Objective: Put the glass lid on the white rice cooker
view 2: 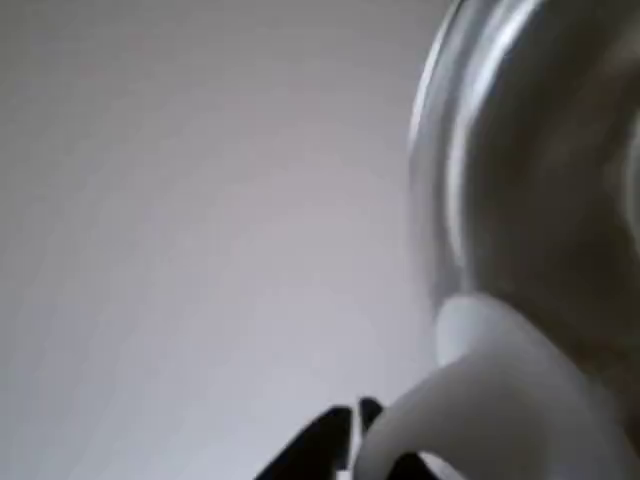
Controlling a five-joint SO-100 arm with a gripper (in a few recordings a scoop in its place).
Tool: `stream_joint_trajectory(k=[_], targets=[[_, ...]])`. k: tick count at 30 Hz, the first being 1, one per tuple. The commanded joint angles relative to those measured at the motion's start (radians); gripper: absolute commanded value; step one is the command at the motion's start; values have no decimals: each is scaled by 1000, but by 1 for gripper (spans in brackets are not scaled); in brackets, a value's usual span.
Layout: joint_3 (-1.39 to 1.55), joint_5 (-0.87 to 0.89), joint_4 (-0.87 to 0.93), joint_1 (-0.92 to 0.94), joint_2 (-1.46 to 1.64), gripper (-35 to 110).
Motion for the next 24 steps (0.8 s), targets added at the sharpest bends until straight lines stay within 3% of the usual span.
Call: stream_joint_trajectory(k=[1,24], targets=[[-163,2,-98,-3,9,0],[-164,2,-161,-51,-87,0]])
